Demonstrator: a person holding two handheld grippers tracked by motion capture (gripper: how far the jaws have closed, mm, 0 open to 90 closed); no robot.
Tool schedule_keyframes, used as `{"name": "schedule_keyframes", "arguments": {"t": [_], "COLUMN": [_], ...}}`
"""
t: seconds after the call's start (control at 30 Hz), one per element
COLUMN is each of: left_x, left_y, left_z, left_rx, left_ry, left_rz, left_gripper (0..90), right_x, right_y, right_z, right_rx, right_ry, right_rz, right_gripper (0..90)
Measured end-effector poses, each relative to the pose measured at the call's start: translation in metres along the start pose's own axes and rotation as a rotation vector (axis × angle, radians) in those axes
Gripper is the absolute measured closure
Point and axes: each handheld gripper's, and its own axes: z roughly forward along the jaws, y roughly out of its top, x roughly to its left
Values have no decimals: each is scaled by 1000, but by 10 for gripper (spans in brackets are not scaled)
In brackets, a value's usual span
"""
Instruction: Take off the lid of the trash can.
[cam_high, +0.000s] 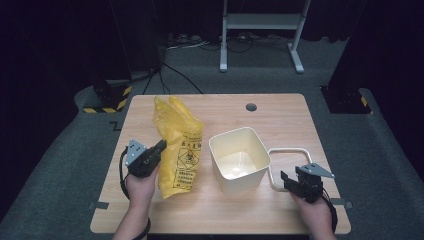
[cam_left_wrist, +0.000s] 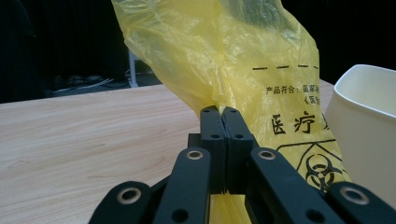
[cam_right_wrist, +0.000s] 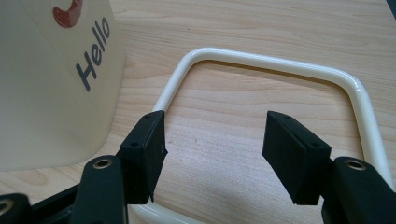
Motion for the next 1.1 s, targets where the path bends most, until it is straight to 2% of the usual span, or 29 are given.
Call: {"name": "schedule_keyframes", "arguments": {"t": [0.37, 0.73, 1.1], "left_x": [-4, -10, -22], "left_y": [10, 21, 38], "left_z": [-11, -22, -25], "left_rx": [-80, -160, -223], "left_ry": [8, 15, -7], "left_rz": [-23, -10, -8], "left_gripper": [888, 888, 888], "right_x": [-1, -2, -1], "right_y": [-1, -3, -3], "right_z": [3, 9, 7], "right_rx": [11, 37, 32], "right_ry": [15, 16, 13], "right_rz": [4, 5, 8], "right_gripper": [378, 354, 354]}}
